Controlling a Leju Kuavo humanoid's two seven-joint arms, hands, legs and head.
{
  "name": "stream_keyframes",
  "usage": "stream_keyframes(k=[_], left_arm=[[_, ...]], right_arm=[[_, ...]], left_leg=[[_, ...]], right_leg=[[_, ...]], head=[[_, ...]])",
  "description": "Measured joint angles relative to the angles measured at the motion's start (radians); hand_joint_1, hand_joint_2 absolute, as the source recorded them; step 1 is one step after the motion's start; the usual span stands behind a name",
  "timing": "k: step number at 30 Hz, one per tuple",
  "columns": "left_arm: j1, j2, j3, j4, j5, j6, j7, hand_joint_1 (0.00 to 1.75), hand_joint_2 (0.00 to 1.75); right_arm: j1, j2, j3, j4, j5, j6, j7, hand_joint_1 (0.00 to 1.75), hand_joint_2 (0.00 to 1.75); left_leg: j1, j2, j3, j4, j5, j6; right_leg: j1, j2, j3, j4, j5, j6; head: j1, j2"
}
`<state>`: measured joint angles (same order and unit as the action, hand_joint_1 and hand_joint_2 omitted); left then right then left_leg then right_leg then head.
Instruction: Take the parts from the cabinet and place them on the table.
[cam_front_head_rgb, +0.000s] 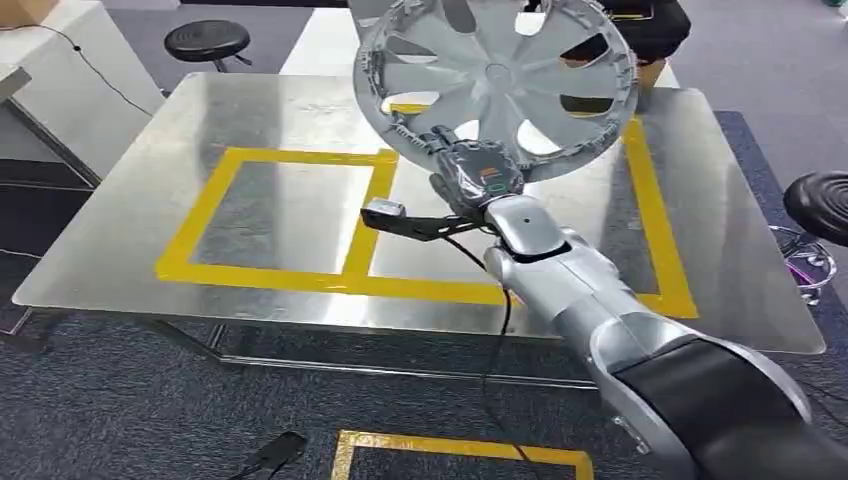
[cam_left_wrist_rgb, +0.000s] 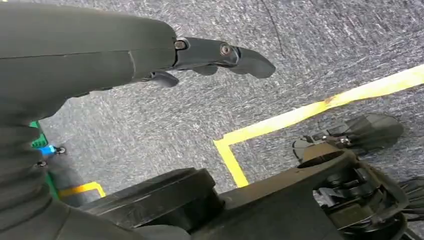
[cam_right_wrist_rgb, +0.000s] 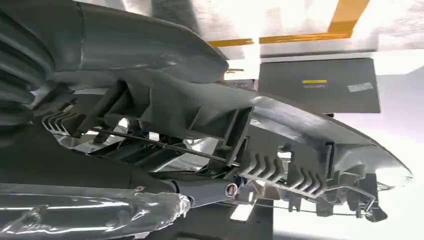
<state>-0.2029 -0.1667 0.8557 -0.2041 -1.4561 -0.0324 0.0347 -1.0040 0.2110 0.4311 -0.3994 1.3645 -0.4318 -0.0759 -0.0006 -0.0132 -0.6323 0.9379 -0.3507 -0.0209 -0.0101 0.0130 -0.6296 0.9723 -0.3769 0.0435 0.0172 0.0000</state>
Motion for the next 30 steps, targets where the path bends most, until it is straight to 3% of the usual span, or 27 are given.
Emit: stream_keyframes(k=[1, 4, 5, 15, 30], left_arm=[[0.000, 0.000, 0.000, 0.000, 0.001, -0.001, -0.001, 0.00, 1.75], [0.000, 0.000, 0.000, 0.000, 0.002, -0.005, -0.011, 0.00, 1.75], [0.000, 0.000, 0.000, 0.000, 0.002, -0.004, -0.011, 0.00, 0.00], [0.000, -0.001, 0.003, 0.000, 0.015, 0.003, -0.009, 0.00, 0.00], [0.004, -0.001, 0.004, 0.000, 0.013, 0.009, -0.005, 0.00, 0.00]], right_arm=[[0.000, 0.003, 0.003, 0.000, -0.001, 0.000, -0.002, 0.00, 1.75], [-0.003, 0.011, 0.014, -0.002, -0.001, 0.000, -0.014, 0.00, 1.75], [-0.005, 0.015, 0.022, -0.003, -0.001, 0.001, -0.015, 0.00, 1.75], [-0.011, 0.057, 0.084, -0.020, -0.007, 0.011, 0.003, 0.00, 1.75], [-0.023, 0.069, 0.122, -0.026, -0.034, 0.002, 0.019, 0.00, 1.75]], left_leg=[[0.000, 0.000, 0.000, 0.000, 0.000, 0.000], [0.000, 0.000, 0.000, 0.000, 0.000, 0.000], [0.000, 0.000, 0.000, 0.000, 0.000, 0.000], [0.000, 0.000, 0.001, 0.000, 0.000, 0.000], [0.000, 0.000, 0.001, 0.000, 0.000, 0.000]], right_leg=[[0.000, 0.000, 0.000, 0.000, 0.000, 0.000], [0.000, 0.000, 0.000, 0.000, 0.000, 0.000], [0.000, 0.000, 0.000, 0.000, 0.000, 0.000], [0.000, 0.000, 0.000, 0.000, 0.000, -0.001], [0.000, 0.000, 0.001, 0.000, 0.001, -0.001]], head=[[0.000, 0.000], [0.000, 0.000], [0.000, 0.000], [0.000, 0.000], [0.000, 0.000]])
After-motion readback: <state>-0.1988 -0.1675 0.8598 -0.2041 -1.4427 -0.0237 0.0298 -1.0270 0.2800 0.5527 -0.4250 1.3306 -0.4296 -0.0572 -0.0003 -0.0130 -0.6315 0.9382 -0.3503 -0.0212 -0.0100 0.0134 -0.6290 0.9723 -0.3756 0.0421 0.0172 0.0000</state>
